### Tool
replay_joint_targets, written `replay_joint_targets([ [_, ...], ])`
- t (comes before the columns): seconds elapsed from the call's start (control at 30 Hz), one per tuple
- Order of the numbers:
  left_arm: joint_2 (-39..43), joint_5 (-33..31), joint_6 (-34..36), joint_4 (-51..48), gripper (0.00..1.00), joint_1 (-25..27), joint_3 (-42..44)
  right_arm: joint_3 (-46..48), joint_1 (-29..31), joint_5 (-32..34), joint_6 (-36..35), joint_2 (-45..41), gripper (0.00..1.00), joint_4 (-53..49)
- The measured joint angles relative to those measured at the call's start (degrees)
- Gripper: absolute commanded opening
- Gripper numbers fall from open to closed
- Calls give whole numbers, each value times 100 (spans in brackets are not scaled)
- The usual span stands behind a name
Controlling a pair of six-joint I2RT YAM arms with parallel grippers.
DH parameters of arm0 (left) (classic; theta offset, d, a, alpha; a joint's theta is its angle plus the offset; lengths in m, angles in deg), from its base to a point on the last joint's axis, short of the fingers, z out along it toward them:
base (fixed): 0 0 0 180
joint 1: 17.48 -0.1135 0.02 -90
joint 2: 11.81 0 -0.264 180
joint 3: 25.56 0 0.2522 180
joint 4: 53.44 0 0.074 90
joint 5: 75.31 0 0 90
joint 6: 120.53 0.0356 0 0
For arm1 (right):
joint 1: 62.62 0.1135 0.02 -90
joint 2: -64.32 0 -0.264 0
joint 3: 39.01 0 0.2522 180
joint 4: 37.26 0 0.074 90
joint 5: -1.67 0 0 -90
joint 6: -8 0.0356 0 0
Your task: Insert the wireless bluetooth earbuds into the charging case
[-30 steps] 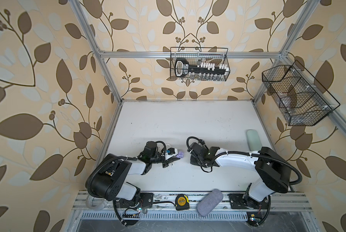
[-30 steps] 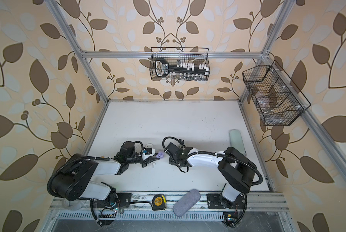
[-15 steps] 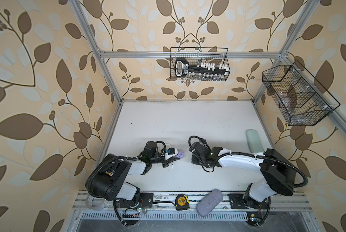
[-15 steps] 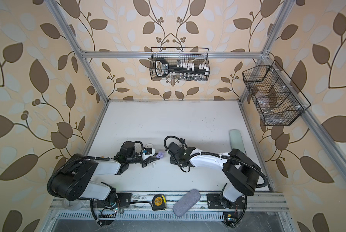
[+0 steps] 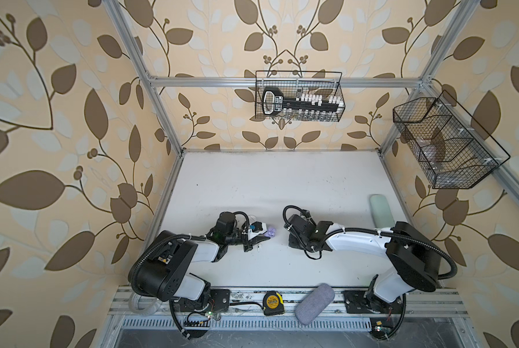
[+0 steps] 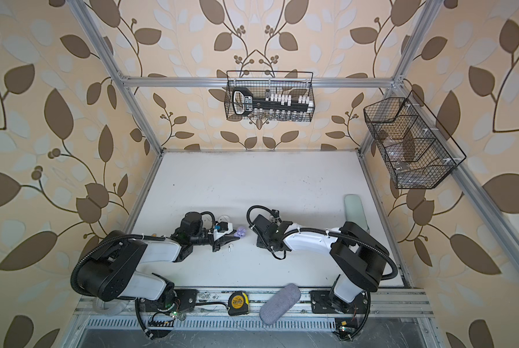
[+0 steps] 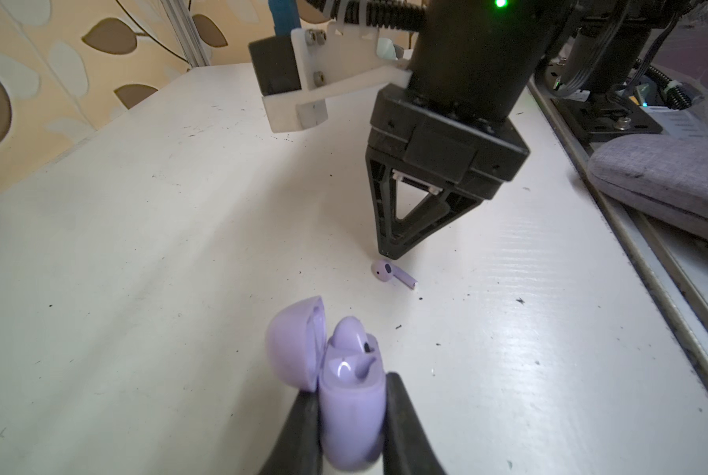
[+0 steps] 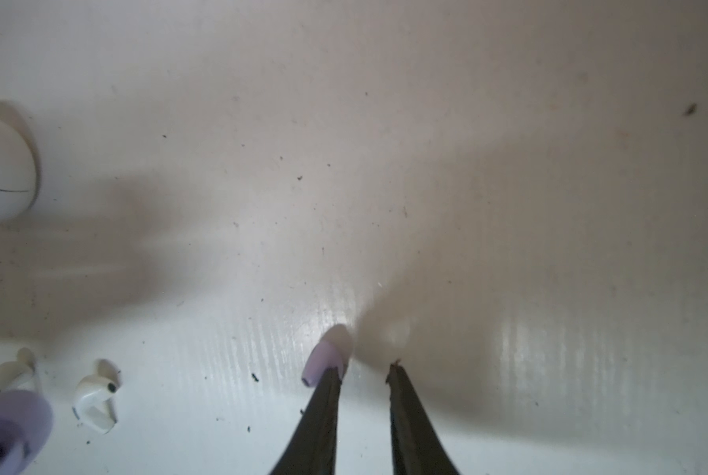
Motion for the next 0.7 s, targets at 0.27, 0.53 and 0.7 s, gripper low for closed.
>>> replay_joint_targets([
  [0.27,0,0,0,0,0,0,0,-2,0,-24,-4,70,24,55],
  [0.53,0,0,0,-2,0,0,-17,-55,13,-24,-42,76,24,66],
  [0.7,0,2,0,-2,0,0,-20,-179,68,-22,-46,76,24,63],
])
